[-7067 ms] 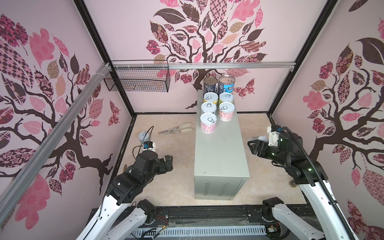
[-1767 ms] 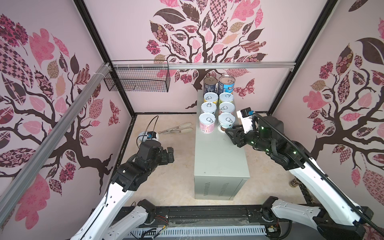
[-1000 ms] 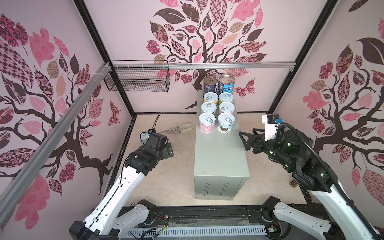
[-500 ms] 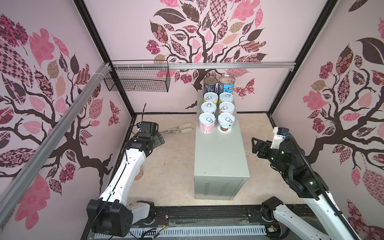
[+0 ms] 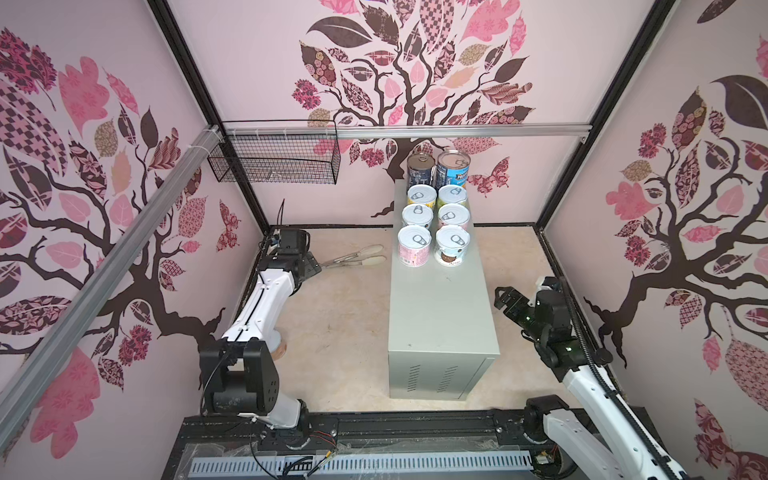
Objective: Place and organize the canned foods onto the counter
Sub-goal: 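Lower the left gripper onto the light-blue floor can while the right gripper lowers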
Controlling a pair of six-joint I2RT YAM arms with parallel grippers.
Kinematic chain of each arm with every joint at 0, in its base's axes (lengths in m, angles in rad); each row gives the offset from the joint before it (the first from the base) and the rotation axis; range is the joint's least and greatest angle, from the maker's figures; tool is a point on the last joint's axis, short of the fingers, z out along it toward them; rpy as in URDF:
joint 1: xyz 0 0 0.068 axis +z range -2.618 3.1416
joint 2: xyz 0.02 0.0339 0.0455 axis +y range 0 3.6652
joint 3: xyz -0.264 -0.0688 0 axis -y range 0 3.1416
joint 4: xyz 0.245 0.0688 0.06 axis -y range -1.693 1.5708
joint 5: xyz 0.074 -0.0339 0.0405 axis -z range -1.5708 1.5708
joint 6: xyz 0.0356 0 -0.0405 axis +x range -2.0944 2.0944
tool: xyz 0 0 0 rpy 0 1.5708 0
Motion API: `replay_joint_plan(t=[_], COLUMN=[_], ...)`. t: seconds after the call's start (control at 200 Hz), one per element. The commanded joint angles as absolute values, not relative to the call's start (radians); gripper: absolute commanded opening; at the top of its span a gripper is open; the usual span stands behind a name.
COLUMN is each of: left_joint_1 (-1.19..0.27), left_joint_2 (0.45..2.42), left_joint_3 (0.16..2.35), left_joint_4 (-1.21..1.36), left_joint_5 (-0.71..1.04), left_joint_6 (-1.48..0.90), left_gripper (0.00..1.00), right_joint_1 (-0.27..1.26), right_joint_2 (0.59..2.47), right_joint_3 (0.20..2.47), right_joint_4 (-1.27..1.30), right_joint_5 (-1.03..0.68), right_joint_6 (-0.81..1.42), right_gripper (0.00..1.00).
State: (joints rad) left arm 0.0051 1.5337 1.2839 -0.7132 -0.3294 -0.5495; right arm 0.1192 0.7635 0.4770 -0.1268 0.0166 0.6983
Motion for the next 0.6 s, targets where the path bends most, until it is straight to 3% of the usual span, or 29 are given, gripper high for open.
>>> replay_joint_plan(t=[0.0, 0.39, 0.595], left_joint_1=[0.032, 0.098, 0.111], left_joint_2=[1.577, 1.842, 1.933], left_joint_3=[1.317, 1.468, 1.532], left_joint_4=[-0.623, -0.626, -0.588], left_joint_5=[-0.343, -0.332, -0.312], left_joint_6=[-0.545, -0.512, -0.474], left_gripper=[0.98, 0.98, 0.98], right_joint_1=[0.117, 0.118, 0.125], right_joint_2=[0.795, 0.95, 0.973], right_joint_3=[0.405, 0.253, 0.258], right_joint_4=[0.069, 0.338, 0.348], right_joint_5=[-0.008, -0.132, -0.174], right_joint_6=[0.752, 0.78, 0.792], right_gripper=[1.0, 1.0, 1.0])
